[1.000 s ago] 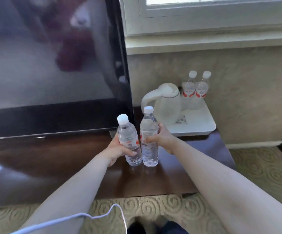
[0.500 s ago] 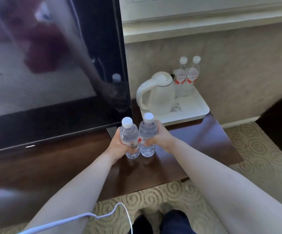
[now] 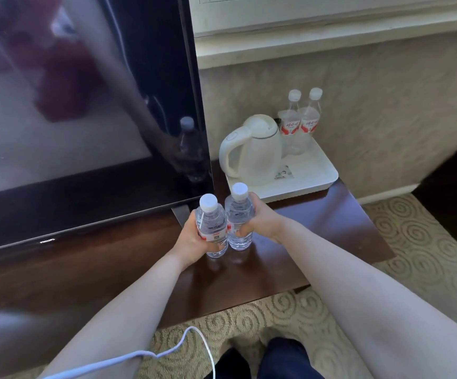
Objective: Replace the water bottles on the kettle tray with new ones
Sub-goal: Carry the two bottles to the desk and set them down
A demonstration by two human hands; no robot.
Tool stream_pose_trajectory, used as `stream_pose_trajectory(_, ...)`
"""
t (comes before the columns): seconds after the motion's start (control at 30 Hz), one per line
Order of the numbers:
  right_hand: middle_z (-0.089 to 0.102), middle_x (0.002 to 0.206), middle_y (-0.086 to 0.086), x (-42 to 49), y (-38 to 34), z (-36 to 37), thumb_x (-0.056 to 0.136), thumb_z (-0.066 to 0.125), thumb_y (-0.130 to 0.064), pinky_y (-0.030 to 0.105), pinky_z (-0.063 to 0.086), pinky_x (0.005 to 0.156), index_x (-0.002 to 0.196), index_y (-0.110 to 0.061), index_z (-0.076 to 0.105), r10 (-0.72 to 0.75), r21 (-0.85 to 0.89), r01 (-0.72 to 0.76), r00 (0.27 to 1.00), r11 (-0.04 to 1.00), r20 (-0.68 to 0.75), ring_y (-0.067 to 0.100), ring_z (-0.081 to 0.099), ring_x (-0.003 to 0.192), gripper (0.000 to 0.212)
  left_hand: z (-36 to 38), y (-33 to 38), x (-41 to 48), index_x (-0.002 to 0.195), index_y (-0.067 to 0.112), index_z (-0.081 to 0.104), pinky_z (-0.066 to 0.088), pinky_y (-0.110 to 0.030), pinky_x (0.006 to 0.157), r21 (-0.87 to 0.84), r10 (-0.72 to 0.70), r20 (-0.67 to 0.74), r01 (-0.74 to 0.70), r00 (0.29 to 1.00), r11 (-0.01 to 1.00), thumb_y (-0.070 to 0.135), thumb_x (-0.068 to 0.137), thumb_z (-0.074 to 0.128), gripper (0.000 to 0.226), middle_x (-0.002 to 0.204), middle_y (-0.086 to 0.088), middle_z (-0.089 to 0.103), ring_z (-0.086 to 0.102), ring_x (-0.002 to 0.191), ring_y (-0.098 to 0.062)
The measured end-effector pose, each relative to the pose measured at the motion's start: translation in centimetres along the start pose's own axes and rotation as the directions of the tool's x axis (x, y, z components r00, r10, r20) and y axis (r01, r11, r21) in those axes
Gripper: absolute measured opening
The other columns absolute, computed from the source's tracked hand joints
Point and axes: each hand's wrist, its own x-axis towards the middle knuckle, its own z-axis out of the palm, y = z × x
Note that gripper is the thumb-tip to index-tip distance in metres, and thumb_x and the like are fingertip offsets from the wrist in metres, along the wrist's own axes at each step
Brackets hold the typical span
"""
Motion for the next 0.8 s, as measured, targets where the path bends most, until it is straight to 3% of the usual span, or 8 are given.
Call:
stream_pose_trajectory(0.33, 0.057, 0.126, 0.018, -0.5, 0.6, -0.1, 0.068, 0.068, 0.021, 0.054, 0.045, 0.105, 0.140, -0.011, 0.034, -0.018, -0.072, 0.017, 1.000, 0.997, -0.004, 0.035, 0.057, 0.123, 0.086, 0.2, -1.3, 0.3, 0.126, 0.027, 0.048, 0.050, -0.047, 0.101, -0.008, -0.030, 0.006, 0.030, 1.000, 1.000, 0.004, 0.057, 0.083, 0.081, 0.113, 0.000, 0.070, 0.066, 0.109, -0.019)
stream_pose_trajectory(0.47, 0.057, 0.129, 0.025, -0.6, 0.6, -0.1, 0.069, 0.069, 0.020, 0.056, 0.043, 0.107, 0.140, -0.006, 0.037, -0.023, -0.103, 0.024, 1.000, 0.994, 0.007, 0.036, 0.057, 0.123, 0.082, 0.6, -0.7, 0.2, 0.114, 0.045, 0.042, 0.050, -0.042, 0.101, 0.020, -0.048, 0.008, 0.048, 0.999, 0.999, 0.015, 0.055, 0.083, 0.078, 0.115, 0.001, 0.065, 0.062, 0.112, -0.017)
stream_pose_trajectory(0.6, 0.062, 0.128, 0.021, -0.9, 0.3, -0.5, 0.072, 0.071, 0.018, 0.050, 0.044, 0.108, 0.139, -0.004, 0.041, 0.002, -0.178, 0.011, 0.997, 0.984, 0.073, 0.031, 0.060, 0.122, 0.076, 0.3, -0.7, 0.0, 0.135, 0.029, 0.035, 0.048, -0.050, 0.103, 0.107, -0.104, -0.056, 0.109, 0.993, 0.988, 0.020, 0.054, 0.088, 0.098, 0.127, -0.005, 0.058, 0.056, 0.120, -0.024)
stream_pose_trajectory(0.7, 0.062, 0.128, 0.019, -1.0, -0.3, -0.9, 0.071, 0.069, 0.021, 0.049, 0.047, 0.105, 0.137, -0.005, 0.042, 0.024, -0.285, 0.008, 0.994, 0.959, 0.108, 0.032, 0.059, 0.122, 0.076, 0.5, -0.9, -0.2, 0.148, 0.029, 0.016, 0.044, -0.051, 0.106, 0.147, -0.237, -0.120, 0.254, 0.964, 0.956, 0.020, 0.060, 0.087, 0.113, 0.140, -0.006, 0.046, 0.048, 0.129, -0.029)
stream_pose_trajectory(0.73, 0.063, 0.125, 0.016, -1.0, -0.6, -1.1, 0.071, 0.069, 0.021, 0.046, 0.050, 0.101, 0.138, -0.007, 0.039, 0.041, -0.341, 0.002, 0.992, 0.940, 0.119, 0.031, 0.059, 0.120, 0.079, 0.6, -0.9, -0.3, 0.148, 0.026, 0.013, 0.046, -0.050, 0.104, 0.182, -0.334, -0.161, 0.360, 0.929, 0.915, 0.022, 0.064, 0.085, 0.111, 0.139, -0.008, 0.045, 0.050, 0.125, -0.030)
stream_pose_trajectory(0.8, 0.059, 0.120, 0.005, -1.1, -1.2, -1.6, 0.074, 0.067, 0.018, 0.033, 0.052, 0.089, 0.143, -0.013, 0.031, 0.096, -0.480, -0.015, 0.985, 0.877, 0.143, 0.026, 0.055, 0.116, 0.083, 1.0, -0.5, -1.0, 0.140, 0.012, 0.022, 0.054, -0.047, 0.093, 0.321, -0.556, -0.203, 0.591, 0.806, 0.740, 0.027, 0.073, 0.075, 0.087, 0.120, -0.013, 0.054, 0.059, 0.104, -0.031)
